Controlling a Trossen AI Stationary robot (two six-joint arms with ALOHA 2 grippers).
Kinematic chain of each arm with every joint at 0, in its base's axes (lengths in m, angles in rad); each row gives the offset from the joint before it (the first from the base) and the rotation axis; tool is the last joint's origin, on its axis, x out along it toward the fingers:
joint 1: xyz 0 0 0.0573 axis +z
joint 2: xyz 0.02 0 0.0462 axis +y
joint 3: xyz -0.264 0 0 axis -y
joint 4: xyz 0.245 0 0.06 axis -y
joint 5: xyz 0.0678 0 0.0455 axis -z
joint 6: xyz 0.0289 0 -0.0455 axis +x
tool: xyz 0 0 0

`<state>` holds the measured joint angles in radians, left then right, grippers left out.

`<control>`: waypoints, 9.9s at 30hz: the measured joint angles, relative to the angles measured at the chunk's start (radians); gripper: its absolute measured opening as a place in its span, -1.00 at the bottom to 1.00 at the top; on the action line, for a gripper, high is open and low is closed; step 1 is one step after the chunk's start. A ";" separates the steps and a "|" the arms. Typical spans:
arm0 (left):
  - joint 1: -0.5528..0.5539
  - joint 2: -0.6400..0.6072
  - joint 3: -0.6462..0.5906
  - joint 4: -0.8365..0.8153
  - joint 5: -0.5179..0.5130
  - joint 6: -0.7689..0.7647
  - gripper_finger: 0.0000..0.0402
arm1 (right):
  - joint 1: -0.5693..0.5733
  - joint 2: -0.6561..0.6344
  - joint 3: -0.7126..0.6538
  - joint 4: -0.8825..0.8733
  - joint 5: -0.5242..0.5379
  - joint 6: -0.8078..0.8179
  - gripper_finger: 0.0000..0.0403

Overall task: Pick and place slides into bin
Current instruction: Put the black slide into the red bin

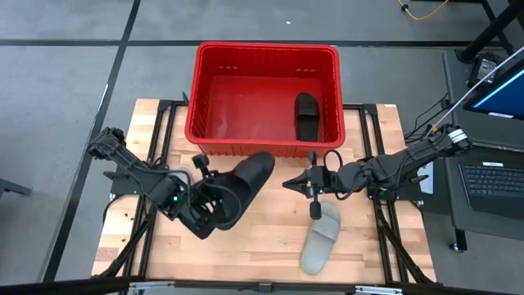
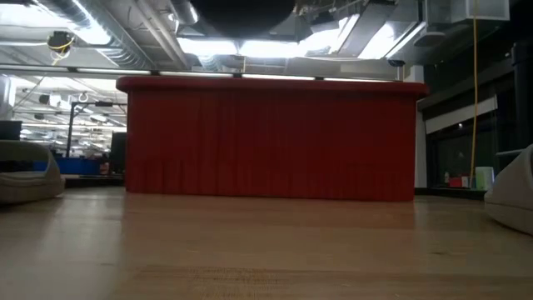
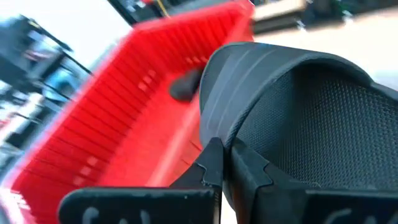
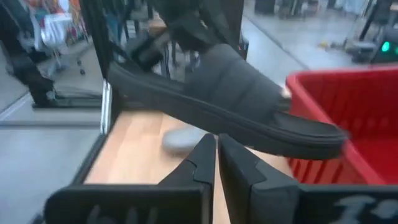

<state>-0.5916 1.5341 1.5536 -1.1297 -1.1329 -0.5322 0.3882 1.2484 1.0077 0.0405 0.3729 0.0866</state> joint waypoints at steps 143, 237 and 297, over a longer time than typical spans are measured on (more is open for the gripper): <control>0.048 -0.244 0.096 0.003 -0.157 0.245 -0.51 | -0.372 0.484 0.871 -0.631 0.490 -0.270 -0.92; 0.049 -0.499 0.095 -0.034 -0.154 0.468 -0.55 | -0.848 0.624 0.441 -0.382 0.403 0.327 -0.92; 0.049 -0.497 0.095 0.005 -0.154 0.467 -0.56 | -0.904 0.626 0.229 -0.248 0.306 0.407 -0.92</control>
<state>-0.5426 1.0370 1.6485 -1.1248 -1.2865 -0.0650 -0.5156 1.8740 1.2362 -0.2073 0.6788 0.4934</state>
